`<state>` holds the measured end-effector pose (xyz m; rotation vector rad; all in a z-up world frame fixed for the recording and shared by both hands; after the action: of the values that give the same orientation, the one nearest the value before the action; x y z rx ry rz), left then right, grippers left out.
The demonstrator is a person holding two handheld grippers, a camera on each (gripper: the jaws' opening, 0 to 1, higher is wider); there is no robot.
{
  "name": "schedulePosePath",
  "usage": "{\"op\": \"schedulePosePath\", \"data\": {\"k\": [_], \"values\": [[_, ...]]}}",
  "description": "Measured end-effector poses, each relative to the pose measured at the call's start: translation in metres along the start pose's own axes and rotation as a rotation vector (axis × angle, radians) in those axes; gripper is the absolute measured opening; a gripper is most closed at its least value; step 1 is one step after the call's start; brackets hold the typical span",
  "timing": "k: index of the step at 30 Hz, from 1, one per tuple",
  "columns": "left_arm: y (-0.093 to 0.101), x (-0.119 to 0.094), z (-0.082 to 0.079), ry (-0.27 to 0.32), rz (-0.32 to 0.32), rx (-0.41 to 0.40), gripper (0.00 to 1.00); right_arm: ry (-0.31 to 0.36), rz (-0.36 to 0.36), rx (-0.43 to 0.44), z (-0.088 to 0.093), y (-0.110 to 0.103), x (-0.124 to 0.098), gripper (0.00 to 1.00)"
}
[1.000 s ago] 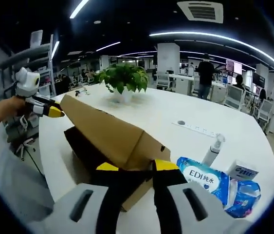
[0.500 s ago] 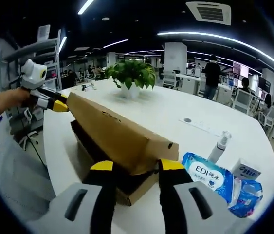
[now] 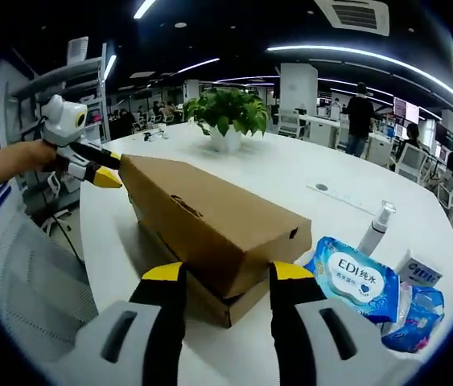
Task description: Operate the shoe box by opening the lid, removing the specified soft item, and placing it in the target area until the item is outside and the box remains undamaged.
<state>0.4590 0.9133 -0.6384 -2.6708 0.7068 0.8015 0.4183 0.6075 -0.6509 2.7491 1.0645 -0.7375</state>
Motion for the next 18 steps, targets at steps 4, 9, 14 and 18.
{"op": "schedulePosePath", "data": {"k": [4, 9, 14, 18], "values": [[0.002, 0.003, 0.006, -0.020, 0.009, 0.002, 0.41, -0.010, -0.007, 0.004, 0.004, -0.001, 0.002, 0.40], [0.004, 0.006, 0.011, -0.036, 0.018, -0.007, 0.43, -0.023, -0.013, 0.010, 0.010, -0.002, 0.005, 0.41], [0.005, 0.011, 0.017, -0.055, 0.023, -0.013, 0.43, -0.035, -0.024, 0.024, 0.015, -0.003, 0.008, 0.43], [0.005, 0.014, 0.021, -0.063, 0.021, -0.025, 0.43, -0.034, -0.024, 0.062, 0.019, -0.002, 0.010, 0.42]]}}
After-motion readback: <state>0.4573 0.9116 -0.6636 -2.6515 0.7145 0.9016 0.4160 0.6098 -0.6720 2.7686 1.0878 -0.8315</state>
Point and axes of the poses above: the point that each gripper's makers call its tool centre point, and the gripper's own axes: x roughly forward along the fingers, y roughly to its right, z roughly out of its underside, the point moved 7 cm from there along -x, roughly backward along the fingers, and after that the axes turned 8 degrees about -z, right-handed, at the moved point
